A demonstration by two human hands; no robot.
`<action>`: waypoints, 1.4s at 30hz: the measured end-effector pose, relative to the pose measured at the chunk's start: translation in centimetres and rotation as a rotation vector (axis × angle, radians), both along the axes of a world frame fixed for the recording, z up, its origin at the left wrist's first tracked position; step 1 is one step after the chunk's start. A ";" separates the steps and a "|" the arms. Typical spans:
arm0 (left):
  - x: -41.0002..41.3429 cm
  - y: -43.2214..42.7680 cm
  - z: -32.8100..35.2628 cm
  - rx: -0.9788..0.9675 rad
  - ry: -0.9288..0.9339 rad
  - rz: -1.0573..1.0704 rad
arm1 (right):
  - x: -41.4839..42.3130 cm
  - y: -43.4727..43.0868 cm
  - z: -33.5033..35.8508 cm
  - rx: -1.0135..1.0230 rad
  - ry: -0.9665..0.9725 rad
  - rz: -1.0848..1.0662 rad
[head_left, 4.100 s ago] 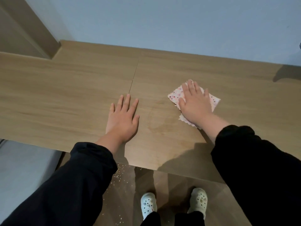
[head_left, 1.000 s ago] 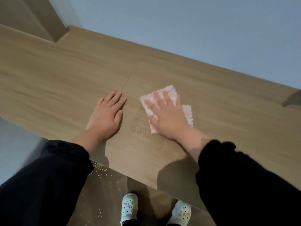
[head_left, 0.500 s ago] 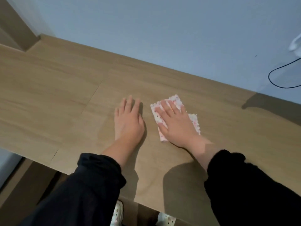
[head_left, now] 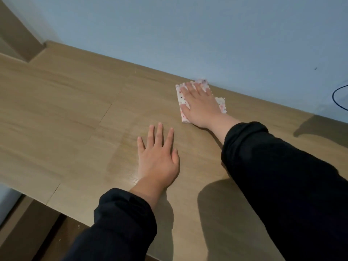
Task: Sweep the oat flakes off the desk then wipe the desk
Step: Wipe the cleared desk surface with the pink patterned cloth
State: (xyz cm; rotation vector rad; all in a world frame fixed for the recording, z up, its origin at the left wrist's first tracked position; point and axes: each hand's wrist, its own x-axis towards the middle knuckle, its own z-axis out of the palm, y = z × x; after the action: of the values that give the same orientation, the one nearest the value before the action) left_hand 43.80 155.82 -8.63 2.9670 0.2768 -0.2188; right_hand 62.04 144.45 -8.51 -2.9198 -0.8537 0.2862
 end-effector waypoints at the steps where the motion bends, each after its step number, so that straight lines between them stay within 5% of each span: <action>1: 0.1 0.0 0.0 -0.001 -0.002 -0.001 | 0.3 0.5 0.1 0.003 0.001 0.029; 7: 0.1 0.2 -0.1 0.013 0.011 0.004 | -0.4 -8.5 0.4 0.047 -0.033 -0.086; 13: 0.1 0.1 -0.1 0.017 0.001 0.012 | -4.9 -15.0 -0.5 -0.022 -0.078 -0.635; 15: 0.1 0.0 -0.1 0.028 0.004 0.008 | -6.8 -12.4 -0.6 -0.033 -0.037 -0.550; 18: 0.0 0.1 -0.1 0.036 0.008 0.012 | -13.5 -8.5 -1.0 -0.035 -0.049 -0.148; 22: 0.1 0.1 0.0 0.036 0.010 0.012 | -21.5 -11.5 -0.2 -0.015 0.032 0.203; 27: 0.1 0.1 0.1 0.030 0.006 0.005 | -9.5 -15.9 0.1 -0.136 0.014 -0.472; 29: 0.2 0.2 0.1 0.027 0.006 0.003 | -8.0 -14.5 -0.1 -0.095 0.018 -0.581; 32: 0.2 0.5 0.1 -0.014 -0.008 0.007 | -12.9 -9.7 0.0 -0.070 0.002 -0.464; 38: 0.3 0.7 0.4 -0.043 -0.014 0.001 | -30.4 -6.1 0.1 0.048 0.078 0.149; 42: 0.3 0.5 0.0 -0.036 -0.018 -0.004 | -27.7 -11.2 -0.7 -0.049 -0.026 -0.160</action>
State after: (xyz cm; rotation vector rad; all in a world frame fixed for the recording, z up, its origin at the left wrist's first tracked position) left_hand 44.14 156.31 -8.63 2.9331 0.2614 -0.1958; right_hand 34.31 133.27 -9.21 -3.0213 -0.6197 0.2610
